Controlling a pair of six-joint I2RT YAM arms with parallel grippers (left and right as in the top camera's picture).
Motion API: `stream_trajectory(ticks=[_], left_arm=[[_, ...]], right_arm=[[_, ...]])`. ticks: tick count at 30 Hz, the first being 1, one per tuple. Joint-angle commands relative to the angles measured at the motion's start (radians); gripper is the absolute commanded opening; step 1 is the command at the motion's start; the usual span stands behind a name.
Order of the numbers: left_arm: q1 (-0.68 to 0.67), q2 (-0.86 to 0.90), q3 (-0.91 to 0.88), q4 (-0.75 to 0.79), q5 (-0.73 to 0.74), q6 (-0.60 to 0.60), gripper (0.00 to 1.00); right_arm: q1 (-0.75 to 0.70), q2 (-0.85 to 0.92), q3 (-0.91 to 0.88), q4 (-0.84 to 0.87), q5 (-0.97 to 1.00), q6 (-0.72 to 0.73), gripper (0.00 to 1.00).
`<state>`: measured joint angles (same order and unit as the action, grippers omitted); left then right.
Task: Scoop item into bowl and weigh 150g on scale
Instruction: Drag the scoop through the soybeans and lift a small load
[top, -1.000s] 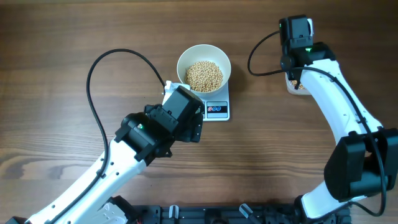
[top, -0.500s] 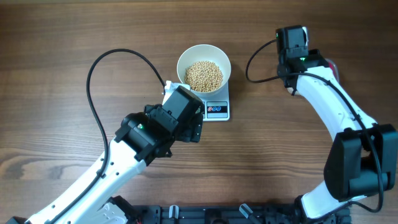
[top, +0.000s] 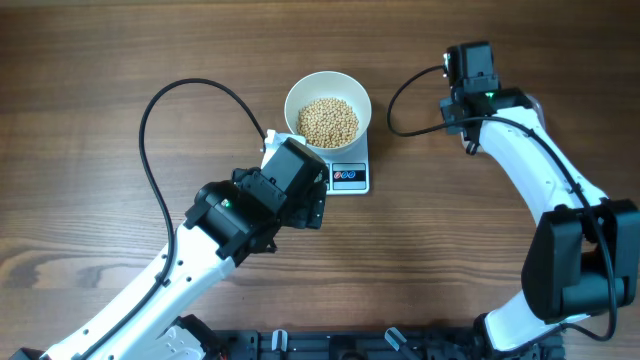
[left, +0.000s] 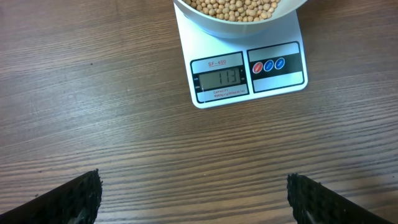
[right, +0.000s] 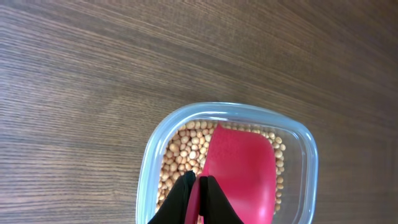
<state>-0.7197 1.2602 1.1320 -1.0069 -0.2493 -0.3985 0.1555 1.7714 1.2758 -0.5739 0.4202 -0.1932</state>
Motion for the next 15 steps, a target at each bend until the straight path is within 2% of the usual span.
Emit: stream_trajectory(ticks=[1, 6, 15], left_arm=[[0.003, -0.002, -0.004, 0.000, -0.002, -0.002, 1.00], [0.003, -0.002, -0.004, 0.000, -0.002, -0.002, 1.00], [0.003, -0.002, -0.004, 0.000, -0.002, -0.002, 1.00]], right_arm=[[0.001, 0.006, 0.030, 0.010, -0.063, 0.066, 0.04], [-0.040, -0.050, 0.030, 0.011, -0.169, 0.140, 0.04], [-0.150, -0.093, 0.030, -0.011, -0.426, 0.144, 0.04]])
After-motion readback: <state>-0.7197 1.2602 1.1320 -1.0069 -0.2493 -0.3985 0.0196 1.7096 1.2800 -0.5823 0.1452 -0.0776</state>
